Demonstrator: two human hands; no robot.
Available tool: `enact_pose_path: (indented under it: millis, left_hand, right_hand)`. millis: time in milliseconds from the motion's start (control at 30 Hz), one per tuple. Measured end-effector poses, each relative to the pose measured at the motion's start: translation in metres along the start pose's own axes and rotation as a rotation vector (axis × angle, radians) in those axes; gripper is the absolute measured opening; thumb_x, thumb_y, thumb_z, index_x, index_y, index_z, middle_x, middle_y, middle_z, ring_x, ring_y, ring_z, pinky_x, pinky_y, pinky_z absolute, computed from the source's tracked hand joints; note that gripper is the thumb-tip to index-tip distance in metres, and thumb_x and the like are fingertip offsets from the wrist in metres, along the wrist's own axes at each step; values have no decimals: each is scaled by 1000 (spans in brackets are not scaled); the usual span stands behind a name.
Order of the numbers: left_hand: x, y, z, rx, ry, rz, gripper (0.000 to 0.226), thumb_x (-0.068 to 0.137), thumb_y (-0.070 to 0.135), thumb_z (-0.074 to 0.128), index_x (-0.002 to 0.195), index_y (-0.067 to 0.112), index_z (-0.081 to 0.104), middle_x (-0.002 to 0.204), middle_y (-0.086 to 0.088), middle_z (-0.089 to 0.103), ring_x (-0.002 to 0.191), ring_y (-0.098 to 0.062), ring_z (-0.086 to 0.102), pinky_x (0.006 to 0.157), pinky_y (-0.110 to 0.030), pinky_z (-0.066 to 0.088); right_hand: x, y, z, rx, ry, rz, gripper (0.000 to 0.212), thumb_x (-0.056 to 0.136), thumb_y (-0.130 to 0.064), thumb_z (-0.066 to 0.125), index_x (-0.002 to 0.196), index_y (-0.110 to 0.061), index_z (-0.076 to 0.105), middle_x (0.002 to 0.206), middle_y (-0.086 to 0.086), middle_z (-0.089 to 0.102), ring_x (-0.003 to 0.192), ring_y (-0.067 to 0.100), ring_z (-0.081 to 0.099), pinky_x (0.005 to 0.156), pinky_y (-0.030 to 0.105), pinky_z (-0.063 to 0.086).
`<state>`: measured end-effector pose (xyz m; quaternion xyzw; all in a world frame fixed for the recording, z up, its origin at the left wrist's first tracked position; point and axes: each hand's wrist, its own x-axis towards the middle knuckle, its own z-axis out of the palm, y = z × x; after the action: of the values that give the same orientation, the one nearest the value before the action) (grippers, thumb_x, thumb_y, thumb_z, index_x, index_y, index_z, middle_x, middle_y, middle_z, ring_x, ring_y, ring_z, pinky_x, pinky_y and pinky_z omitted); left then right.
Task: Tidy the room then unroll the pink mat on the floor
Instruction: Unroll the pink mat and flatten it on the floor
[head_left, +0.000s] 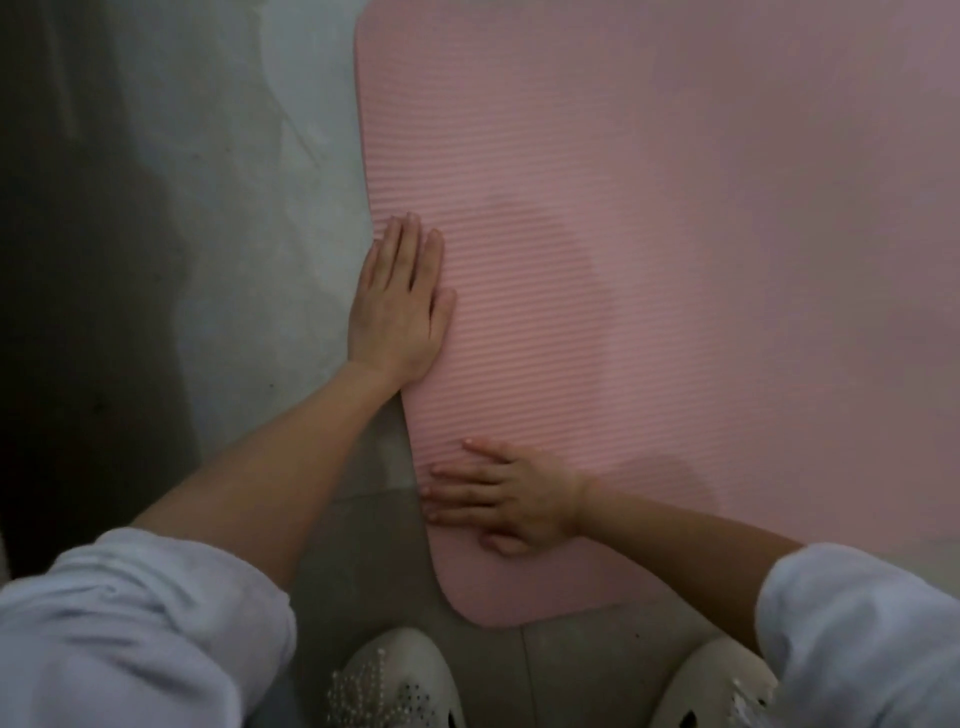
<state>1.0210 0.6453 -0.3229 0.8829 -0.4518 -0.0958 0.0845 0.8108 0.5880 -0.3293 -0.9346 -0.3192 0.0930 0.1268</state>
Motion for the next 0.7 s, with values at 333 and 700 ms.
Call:
enact_pose_path:
  millis: [333, 700]
  left_hand:
    - [32, -4, -7, 20, -48, -32, 71, 87, 41, 29, 142, -5, 30, 151, -27, 28, 143, -38, 25, 118, -43, 15]
    - [106, -14, -18, 36, -56, -203, 89, 79, 57, 21, 148, 2, 12, 157, -24, 8, 147, -35, 5, 120, -42, 2]
  right_hand:
    - [-3, 64, -25, -81, 10, 184, 64, 82, -43, 47, 141, -19, 38, 148, 6, 42, 138, 28, 38, 112, 55, 18]
    - [0, 64, -30, -38, -9, 224, 62, 78, -42, 45, 137, -23, 45, 145, 2, 48, 134, 25, 44, 112, 53, 16]
